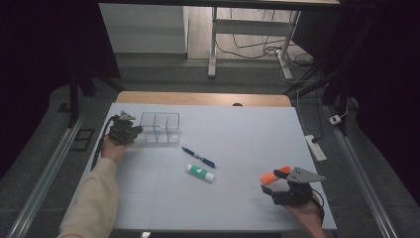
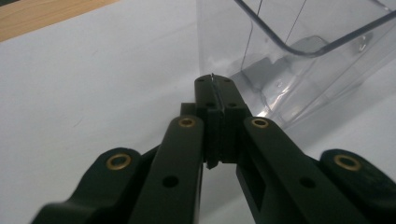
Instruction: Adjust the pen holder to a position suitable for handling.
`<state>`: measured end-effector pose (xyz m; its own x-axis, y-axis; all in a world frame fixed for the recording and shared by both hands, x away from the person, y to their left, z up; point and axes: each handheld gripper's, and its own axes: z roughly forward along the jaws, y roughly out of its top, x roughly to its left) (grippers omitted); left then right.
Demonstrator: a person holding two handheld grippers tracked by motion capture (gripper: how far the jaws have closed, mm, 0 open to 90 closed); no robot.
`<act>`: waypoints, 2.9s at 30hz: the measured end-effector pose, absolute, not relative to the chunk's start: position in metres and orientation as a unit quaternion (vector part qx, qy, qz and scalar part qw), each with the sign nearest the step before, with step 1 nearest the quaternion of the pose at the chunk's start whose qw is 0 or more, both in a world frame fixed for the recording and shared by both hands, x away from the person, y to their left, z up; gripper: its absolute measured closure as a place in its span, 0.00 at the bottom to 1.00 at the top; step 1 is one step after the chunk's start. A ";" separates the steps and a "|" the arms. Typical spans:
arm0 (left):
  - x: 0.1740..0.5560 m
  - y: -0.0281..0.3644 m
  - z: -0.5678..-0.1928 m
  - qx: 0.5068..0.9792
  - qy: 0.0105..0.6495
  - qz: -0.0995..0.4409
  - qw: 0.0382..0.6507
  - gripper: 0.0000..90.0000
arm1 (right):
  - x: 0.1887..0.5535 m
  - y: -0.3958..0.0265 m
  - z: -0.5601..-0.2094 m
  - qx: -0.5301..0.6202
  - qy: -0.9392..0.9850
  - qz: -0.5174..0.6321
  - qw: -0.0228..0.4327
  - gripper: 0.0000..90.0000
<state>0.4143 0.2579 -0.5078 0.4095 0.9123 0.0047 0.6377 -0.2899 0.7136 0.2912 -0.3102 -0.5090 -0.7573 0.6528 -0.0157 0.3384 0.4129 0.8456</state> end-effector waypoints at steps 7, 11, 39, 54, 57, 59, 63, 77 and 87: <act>0.415 0.248 -0.508 0.782 0.490 0.209 0.323 0.99 | 0.291 -0.310 -0.509 0.299 0.825 0.448 0.174 0.25; 0.415 0.244 -0.507 0.787 0.484 0.207 0.322 0.99 | 0.291 -0.310 -0.509 0.298 0.824 0.450 0.175 0.25; 0.433 0.207 -0.507 0.793 0.478 0.196 0.324 0.99 | 0.291 -0.310 -0.509 0.298 0.827 0.445 0.172 0.25; 0.444 0.188 -0.506 0.802 0.466 0.194 0.320 0.99 | 0.291 -0.310 -0.510 0.301 0.824 0.447 0.173 0.25; 0.445 0.184 -0.505 0.805 0.462 0.193 0.319 0.99 | 0.291 -0.311 -0.510 0.301 0.825 0.445 0.174 0.25; 0.445 0.181 -0.505 0.807 0.460 0.190 0.318 0.99 | 0.291 -0.311 -0.510 0.301 0.825 0.445 0.174 0.25; 0.446 0.174 -0.503 0.813 0.449 0.190 0.317 0.99 | 0.291 -0.311 -0.510 0.302 0.824 0.446 0.174 0.25; 0.448 0.158 -0.503 0.822 0.436 0.186 0.315 0.99 | 0.291 -0.311 -0.509 0.301 0.824 0.447 0.173 0.25; 0.450 0.146 -0.502 0.826 0.428 0.189 0.314 0.99 | 0.291 -0.311 -0.509 0.300 0.823 0.450 0.173 0.25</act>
